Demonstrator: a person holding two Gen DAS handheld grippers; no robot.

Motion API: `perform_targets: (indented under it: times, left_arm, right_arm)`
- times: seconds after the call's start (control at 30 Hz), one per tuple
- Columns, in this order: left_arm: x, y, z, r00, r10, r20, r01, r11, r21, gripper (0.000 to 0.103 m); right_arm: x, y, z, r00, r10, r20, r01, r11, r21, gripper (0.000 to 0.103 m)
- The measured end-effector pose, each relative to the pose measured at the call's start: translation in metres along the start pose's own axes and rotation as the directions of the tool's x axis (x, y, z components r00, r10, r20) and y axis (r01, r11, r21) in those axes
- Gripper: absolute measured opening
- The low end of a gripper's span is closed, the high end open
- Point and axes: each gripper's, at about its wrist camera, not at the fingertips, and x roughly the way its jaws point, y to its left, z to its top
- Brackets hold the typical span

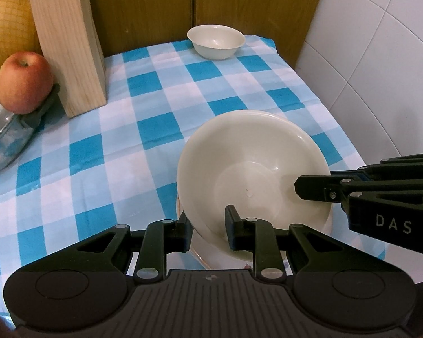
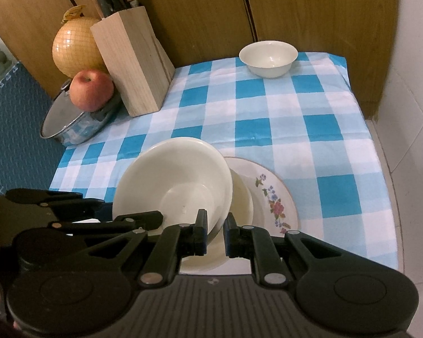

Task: Organize plates and bowls
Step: 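Carry the second bowl over the plate stack with the right gripper, then lower the second bowl into the first bowl and open the right gripper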

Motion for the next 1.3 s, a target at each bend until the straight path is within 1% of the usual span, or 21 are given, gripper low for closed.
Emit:
perform_targets:
  times: [0.13,0.17,0.23,0.27,0.33,0.37,0.43,0.57,0.63,0.7,0.77,0.83,0.9,0.93,0.97,1.0,1.07,1.1,1.13,1.2,1.3]
  left_arm:
    - [0.007,0.001,-0.001,1.000,0.005,-0.009,-0.005,1.000,0.006,0.031]
    - [0.011,0.001,-0.001,1.000,0.015,-0.014,-0.015,1.000,0.008,0.032]
    - [0.018,0.002,-0.002,1.000,0.012,-0.024,-0.012,1.000,0.010,0.032]
    - [0.021,0.002,-0.002,0.999,0.004,-0.032,-0.004,1.000,0.006,0.034]
    - [0.026,0.001,-0.002,0.998,-0.025,-0.049,0.026,1.000,0.006,0.036]
    - [0.026,0.001,-0.002,0.998,-0.039,-0.049,0.039,0.999,0.000,0.037]
    - [0.028,-0.001,-0.001,0.998,-0.042,-0.048,0.042,0.999,0.000,0.037]
    - [0.030,-0.002,-0.001,0.996,-0.071,-0.052,0.071,0.997,-0.003,0.036]
    - [0.031,-0.004,-0.001,0.996,-0.075,-0.055,0.076,0.997,0.005,0.036]
    - [0.031,-0.005,-0.001,0.996,-0.070,-0.053,0.071,0.997,0.014,0.036]
    - [0.031,-0.005,-0.001,0.996,-0.071,-0.056,0.072,0.997,0.017,0.035]
    - [0.032,-0.005,-0.001,0.996,-0.069,-0.060,0.070,0.997,0.018,0.033]
    - [0.032,-0.006,-0.001,0.996,-0.068,-0.060,0.069,0.997,0.027,0.033]
    - [0.032,-0.007,-0.001,0.996,-0.067,-0.061,0.069,0.997,0.034,0.033]
    - [0.033,-0.009,-0.002,0.996,-0.067,-0.062,0.070,0.997,0.037,0.033]
    - [0.033,-0.010,-0.001,0.996,-0.068,-0.062,0.070,0.997,0.039,0.033]
    - [0.034,-0.012,0.000,0.995,-0.076,-0.064,0.079,0.996,0.040,0.033]
    - [0.035,-0.012,0.000,0.995,-0.079,-0.066,0.082,0.996,0.036,0.034]
    - [0.034,-0.012,0.001,0.996,-0.068,-0.065,0.070,0.997,0.034,0.034]
    - [0.033,-0.009,0.004,0.997,-0.052,-0.058,0.054,0.998,0.030,0.034]
    - [0.024,0.000,0.016,0.997,-0.068,-0.031,0.068,0.998,-0.003,0.034]
  right_arm:
    - [0.013,-0.003,-0.002,0.999,-0.033,-0.012,0.033,0.999,-0.019,0.010]
    - [0.013,-0.005,-0.003,1.000,-0.028,0.010,0.028,0.999,-0.016,0.010]
    - [0.014,-0.007,-0.001,1.000,-0.014,0.006,0.014,1.000,-0.008,0.010]
    - [0.014,-0.008,0.000,1.000,-0.014,0.006,0.014,1.000,-0.007,0.011]
    - [0.013,-0.011,0.000,1.000,-0.005,0.006,0.005,1.000,0.000,0.016]
    - [0.013,-0.013,0.001,1.000,0.000,0.004,0.000,1.000,0.018,0.016]
    - [0.011,-0.017,0.002,1.000,0.012,0.001,-0.012,0.999,0.043,0.017]
    - [0.008,-0.023,-0.003,1.000,0.016,0.011,-0.017,0.999,0.051,0.017]
    - [0.001,-0.022,-0.006,0.999,0.015,0.040,-0.016,0.999,0.040,0.020]
    - [-0.004,-0.021,-0.008,0.998,0.025,0.064,-0.027,0.999,0.029,0.022]
    - [-0.007,-0.026,-0.010,0.997,0.026,0.076,-0.029,0.998,0.048,0.022]
    - [-0.010,-0.029,-0.012,0.996,-0.004,0.093,0.000,0.999,0.051,0.022]
    - [-0.012,-0.030,-0.014,0.994,-0.042,0.100,0.038,0.999,0.037,0.022]
    - [-0.009,-0.032,-0.015,0.995,-0.043,0.090,0.039,0.998,0.039,0.022]
    - [-0.003,-0.033,-0.015,0.998,-0.040,0.055,0.038,0.998,0.041,0.022]
    - [0.004,-0.035,-0.016,0.999,-0.027,0.020,0.026,0.998,0.057,0.022]
    - [0.016,-0.037,-0.018,0.999,0.036,-0.021,-0.034,0.995,0.096,0.020]
    - [0.018,-0.036,-0.019,0.999,0.035,-0.015,-0.033,0.995,0.099,0.016]
    - [0.019,-0.035,-0.018,0.999,0.033,-0.010,-0.032,0.995,0.096,0.013]
    - [0.016,-0.038,-0.013,0.998,0.063,0.006,-0.063,0.990,0.125,0.010]
    - [0.007,-0.034,0.003,0.996,0.071,0.061,-0.078,0.990,0.114,0.010]
